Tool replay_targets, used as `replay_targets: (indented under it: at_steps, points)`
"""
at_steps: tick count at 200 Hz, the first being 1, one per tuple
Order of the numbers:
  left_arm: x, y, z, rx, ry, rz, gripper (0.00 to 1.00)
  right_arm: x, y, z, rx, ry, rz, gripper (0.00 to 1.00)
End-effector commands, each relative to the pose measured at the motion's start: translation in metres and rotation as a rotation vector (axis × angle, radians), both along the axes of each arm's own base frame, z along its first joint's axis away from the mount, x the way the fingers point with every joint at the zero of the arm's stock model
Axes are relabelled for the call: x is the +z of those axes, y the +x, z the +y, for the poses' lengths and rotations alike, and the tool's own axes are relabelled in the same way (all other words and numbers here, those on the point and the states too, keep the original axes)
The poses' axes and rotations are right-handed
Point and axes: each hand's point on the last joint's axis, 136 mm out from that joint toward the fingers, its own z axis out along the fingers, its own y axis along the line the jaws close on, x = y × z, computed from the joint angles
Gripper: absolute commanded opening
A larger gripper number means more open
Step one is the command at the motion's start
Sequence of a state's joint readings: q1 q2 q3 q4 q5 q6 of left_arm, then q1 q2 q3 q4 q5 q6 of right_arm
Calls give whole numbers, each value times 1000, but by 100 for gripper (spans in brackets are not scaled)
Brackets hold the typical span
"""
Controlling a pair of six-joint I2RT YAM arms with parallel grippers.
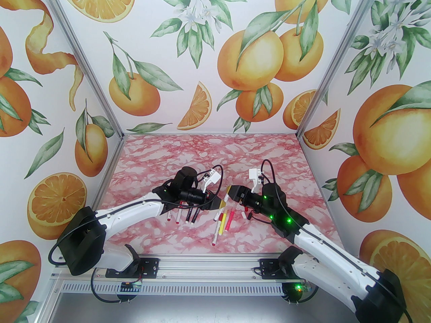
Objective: Open the pen caps
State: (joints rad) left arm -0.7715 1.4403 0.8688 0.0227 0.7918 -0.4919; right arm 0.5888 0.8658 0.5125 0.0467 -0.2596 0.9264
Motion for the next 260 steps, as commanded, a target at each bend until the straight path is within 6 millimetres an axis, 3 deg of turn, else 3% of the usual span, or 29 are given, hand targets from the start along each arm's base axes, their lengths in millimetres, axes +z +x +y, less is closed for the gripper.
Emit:
replay_targets:
  at_steps: [1,46,113,161,193,226,260]
  points:
    - [6,-4,1,-21,-40,-17,13,9,5,1,-21,44,-34,44]
    - [2,2,-1,9,-43,-16,13,9,3,6,1,67,-20,33]
    - [0,8,-5,23,-52,-21,14,1,2,9,21,65,5,35]
    - [-3,5,-8,8,-41,-23,15,5,4,10,14,77,-6,17]
    - [0,6,-12,-3,-48,-19,19,5,4,9,5,97,-10,13]
    - [4,4,-12,-12,-55,-27,31,5,4,9,7,100,-10,11]
    - [5,2,-13,-19,-56,-28,32,6,2,9,11,105,-14,11]
